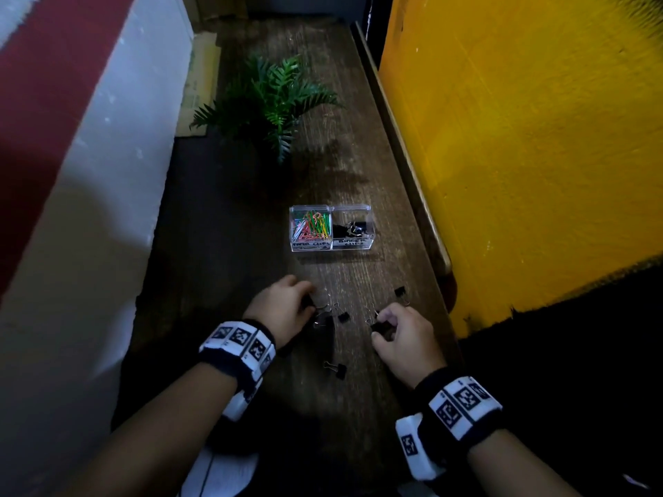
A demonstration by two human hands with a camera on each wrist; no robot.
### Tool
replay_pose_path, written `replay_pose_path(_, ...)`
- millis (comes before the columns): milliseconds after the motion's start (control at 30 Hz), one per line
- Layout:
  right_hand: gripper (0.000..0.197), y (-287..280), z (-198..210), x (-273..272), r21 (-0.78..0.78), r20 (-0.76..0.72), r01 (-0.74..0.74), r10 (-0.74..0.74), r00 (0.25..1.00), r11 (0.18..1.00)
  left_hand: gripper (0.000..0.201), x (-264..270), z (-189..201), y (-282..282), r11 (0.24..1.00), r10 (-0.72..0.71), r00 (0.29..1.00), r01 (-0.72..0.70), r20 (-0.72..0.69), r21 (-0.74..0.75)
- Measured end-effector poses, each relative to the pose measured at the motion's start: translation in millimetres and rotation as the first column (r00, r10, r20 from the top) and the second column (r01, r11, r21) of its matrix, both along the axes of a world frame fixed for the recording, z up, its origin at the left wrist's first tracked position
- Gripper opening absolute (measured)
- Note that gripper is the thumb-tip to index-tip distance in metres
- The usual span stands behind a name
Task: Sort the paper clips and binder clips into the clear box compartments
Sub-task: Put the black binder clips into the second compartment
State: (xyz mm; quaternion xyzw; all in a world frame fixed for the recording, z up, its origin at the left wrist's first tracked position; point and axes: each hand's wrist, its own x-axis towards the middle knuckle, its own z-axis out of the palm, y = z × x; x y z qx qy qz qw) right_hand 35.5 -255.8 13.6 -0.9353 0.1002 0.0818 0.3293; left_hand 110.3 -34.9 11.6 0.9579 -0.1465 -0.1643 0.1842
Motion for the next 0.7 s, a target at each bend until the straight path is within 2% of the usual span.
replay_pose_path(133, 0.018, -12, 4, -1, -0.006, 0.043, 0.021, -0.021, 0.999, 1.0, 0.041, 2, 0, -11, 0.968, -0.219, 0.975, 0.223, -0.046, 0.114)
replay_pose_path(267, 0.018, -29, 7, -6, -0.031, 0.035, 0.072, -0.071, 0.997, 0.997, 0.041, 2, -2, -11, 0.942, -0.274, 0.955, 0.29, -0.111, 0.171)
replay_pose_path(433, 0.016, -32, 12, 11, -0.03, 0.031, 0.051, -0.05, 0.998, 0.998, 0.039, 2, -6, -14, 0.939, -0.262, 0.95, 0.291, -0.167, 0.182)
replay_pose_path(700, 0.011, 0, 38, 136, -0.096, 0.169, -0.135, 0.15, 0.974, 0.986, 0.023, 8, -5, -13, 0.989, -0.092, 0.986, 0.107, -0.141, 0.1)
